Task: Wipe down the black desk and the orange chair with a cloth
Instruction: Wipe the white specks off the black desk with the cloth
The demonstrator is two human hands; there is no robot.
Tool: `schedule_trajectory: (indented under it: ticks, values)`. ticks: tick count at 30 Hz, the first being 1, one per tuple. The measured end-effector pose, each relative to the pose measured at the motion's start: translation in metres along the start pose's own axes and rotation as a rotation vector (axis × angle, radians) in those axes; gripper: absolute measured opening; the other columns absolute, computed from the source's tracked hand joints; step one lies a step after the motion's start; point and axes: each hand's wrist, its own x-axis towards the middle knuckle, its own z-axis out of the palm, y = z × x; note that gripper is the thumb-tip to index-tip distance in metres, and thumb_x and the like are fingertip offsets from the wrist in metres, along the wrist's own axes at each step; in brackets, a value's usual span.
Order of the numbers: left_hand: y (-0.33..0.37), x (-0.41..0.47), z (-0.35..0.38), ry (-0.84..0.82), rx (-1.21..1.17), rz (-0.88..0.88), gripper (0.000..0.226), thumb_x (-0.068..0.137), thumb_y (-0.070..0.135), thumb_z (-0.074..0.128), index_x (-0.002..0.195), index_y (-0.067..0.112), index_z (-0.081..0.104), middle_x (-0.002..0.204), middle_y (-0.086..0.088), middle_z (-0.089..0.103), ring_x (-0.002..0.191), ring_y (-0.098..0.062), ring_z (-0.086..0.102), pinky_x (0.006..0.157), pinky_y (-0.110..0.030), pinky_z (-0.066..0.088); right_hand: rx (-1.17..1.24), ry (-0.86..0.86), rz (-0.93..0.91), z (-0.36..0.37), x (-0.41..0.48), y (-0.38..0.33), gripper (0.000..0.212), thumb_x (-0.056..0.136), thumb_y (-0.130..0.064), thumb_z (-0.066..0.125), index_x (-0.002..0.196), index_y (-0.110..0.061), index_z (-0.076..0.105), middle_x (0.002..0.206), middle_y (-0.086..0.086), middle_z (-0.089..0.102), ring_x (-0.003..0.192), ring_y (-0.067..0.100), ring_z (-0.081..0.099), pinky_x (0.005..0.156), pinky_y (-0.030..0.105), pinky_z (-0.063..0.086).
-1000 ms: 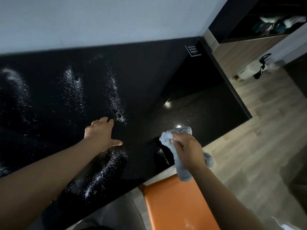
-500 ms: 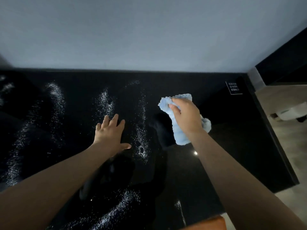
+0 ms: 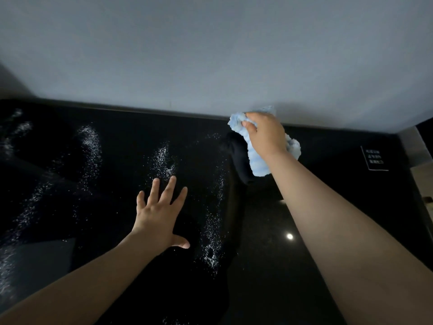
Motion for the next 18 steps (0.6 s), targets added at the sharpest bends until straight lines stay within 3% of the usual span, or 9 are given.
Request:
schedule_trajectory:
  ticks: [3,11,18]
  values:
    - [0.001,0.000,-0.002,-0.014,0.000,-0.006,0.134,0.058,0.079,0.066,0.150,0.030,-0.019,0.152,-0.004,-0.038,0.142,-0.038,-0.028,0.116,-0.059,0.000,0.001,-0.016,0.027,0.007,0.017,0.003,0.021,0.094,-0.018,0.051,0.102,-0.005,0.066,0.096,0.011,0.068,0.088,0.029,0.060,0.073,0.041,0.050]
    - [0.003,0.001,-0.002,-0.034,-0.011,-0.012,0.134,0.059,0.077,0.067,0.149,0.031,-0.020,0.151,-0.003,-0.040,0.141,-0.037,-0.030,0.114,-0.059,-0.003,-0.048,-0.162,0.080,0.027,0.042,0.008,0.027,0.096,-0.026,0.049,0.110,-0.008,0.063,0.108,0.011,0.066,0.104,0.030,0.056,0.084,0.040,0.045]
    - [0.003,0.002,-0.003,-0.042,-0.016,-0.012,0.134,0.058,0.077,0.068,0.149,0.032,-0.019,0.151,-0.003,-0.039,0.141,-0.037,-0.029,0.114,-0.059,-0.002,-0.070,-0.233,0.023,0.025,0.026,0.010,0.026,0.096,-0.027,0.047,0.097,-0.005,0.062,0.093,0.010,0.064,0.090,0.030,0.057,0.070,0.036,0.045]
